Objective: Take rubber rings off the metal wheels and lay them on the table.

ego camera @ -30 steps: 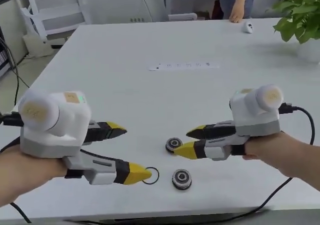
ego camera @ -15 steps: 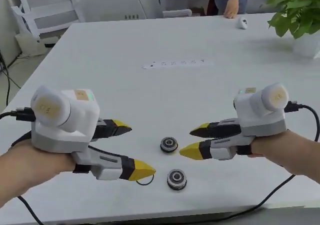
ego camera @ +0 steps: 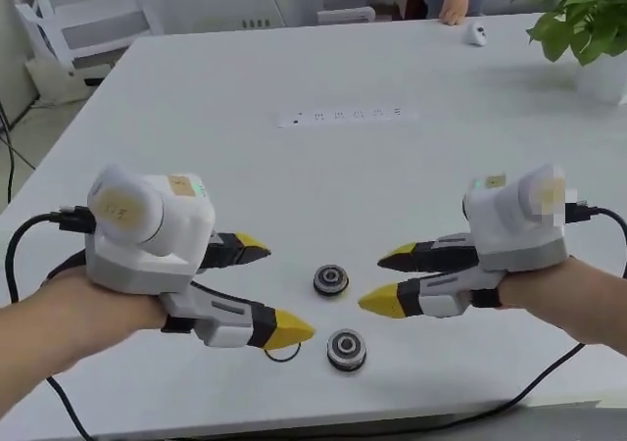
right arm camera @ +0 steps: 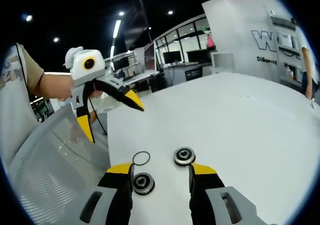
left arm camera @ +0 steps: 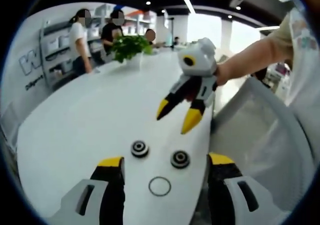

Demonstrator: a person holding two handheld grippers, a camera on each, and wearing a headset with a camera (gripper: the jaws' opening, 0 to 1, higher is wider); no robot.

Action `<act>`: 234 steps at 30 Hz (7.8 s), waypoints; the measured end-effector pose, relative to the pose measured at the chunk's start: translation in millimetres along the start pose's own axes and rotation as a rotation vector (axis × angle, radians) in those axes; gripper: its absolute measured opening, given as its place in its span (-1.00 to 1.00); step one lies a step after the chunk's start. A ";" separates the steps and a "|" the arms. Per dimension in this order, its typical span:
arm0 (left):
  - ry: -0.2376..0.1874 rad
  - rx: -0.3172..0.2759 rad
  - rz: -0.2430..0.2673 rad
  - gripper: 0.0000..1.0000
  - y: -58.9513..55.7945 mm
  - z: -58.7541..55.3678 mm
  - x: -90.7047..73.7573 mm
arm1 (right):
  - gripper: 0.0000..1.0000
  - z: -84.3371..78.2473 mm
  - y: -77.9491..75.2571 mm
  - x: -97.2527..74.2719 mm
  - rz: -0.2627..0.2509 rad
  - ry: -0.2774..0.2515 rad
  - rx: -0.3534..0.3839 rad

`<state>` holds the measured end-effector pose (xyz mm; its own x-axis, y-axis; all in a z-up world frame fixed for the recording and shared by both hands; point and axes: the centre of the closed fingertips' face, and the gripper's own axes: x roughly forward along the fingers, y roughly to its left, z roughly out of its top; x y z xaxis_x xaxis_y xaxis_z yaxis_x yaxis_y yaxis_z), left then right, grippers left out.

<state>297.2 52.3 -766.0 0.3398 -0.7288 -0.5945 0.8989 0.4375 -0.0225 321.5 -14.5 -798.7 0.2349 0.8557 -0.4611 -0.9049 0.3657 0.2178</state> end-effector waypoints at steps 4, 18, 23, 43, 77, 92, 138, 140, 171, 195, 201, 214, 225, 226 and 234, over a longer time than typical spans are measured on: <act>0.006 0.008 -0.012 0.32 -1.5 -1.1 5.6 | -0.17 -4.1 1.0 1.9 0.008 0.006 -0.011; 0.032 0.066 -0.052 0.17 -9.4 -10.1 24.8 | -0.19 -16.2 7.8 5.9 0.046 0.029 -0.033; 0.056 0.079 -0.064 0.14 -11.8 -16.3 30.6 | -0.22 -21.0 11.2 8.0 0.063 0.039 -0.040; 0.108 0.083 -0.108 -0.02 -20.0 -26.2 52.2 | -0.35 -43.1 22.4 13.5 0.123 0.095 -0.073; 0.164 0.083 -0.161 -0.42 -32.7 -43.3 76.2 | -0.64 -69.2 27.2 26.1 0.158 0.152 -0.134; 0.168 0.107 -0.167 -0.65 -35.5 -44.8 83.3 | -0.75 -71.5 27.3 28.7 0.164 0.146 -0.127; 0.135 0.162 -0.063 -0.74 -34.7 -44.8 85.7 | -1.00 -65.1 18.9 21.9 0.116 0.109 0.172; 0.136 0.162 -0.062 -0.75 -34.6 -45.0 85.7 | -1.00 -63.7 18.8 21.7 0.117 0.103 0.187; 0.160 0.156 -0.041 -0.75 -37.0 -44.4 86.6 | -1.00 -56.2 26.5 18.6 0.139 0.051 0.282; 0.163 0.167 -0.037 -0.76 -36.6 -44.5 87.3 | -1.00 -53.9 32.9 21.8 0.169 0.045 0.272; 0.161 0.164 -0.037 -0.76 -36.3 -44.4 87.3 | -1.00 -53.2 34.3 23.2 0.181 0.041 0.276; 0.155 0.162 -0.042 -0.76 -38.4 -43.8 87.9 | -1.00 -50.3 37.5 22.7 0.200 0.025 0.282; 0.154 0.163 -0.039 -0.76 -38.2 -43.9 88.0 | -1.00 -45.9 39.3 20.6 0.211 0.007 0.290; 0.155 0.161 -0.040 -0.76 -38.2 -43.9 88.0 | -1.00 -45.9 39.0 20.4 0.211 0.006 0.290; 0.155 0.162 -0.038 -0.75 -37.9 -43.9 88.0 | -1.00 -43.7 41.4 19.5 0.221 -0.002 0.293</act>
<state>280.9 -5.3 -852.7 0.2698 -0.6478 -0.7124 0.9470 0.3124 0.0746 273.1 1.3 -836.2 0.0457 0.9263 -0.3739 -0.7939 0.2609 0.5493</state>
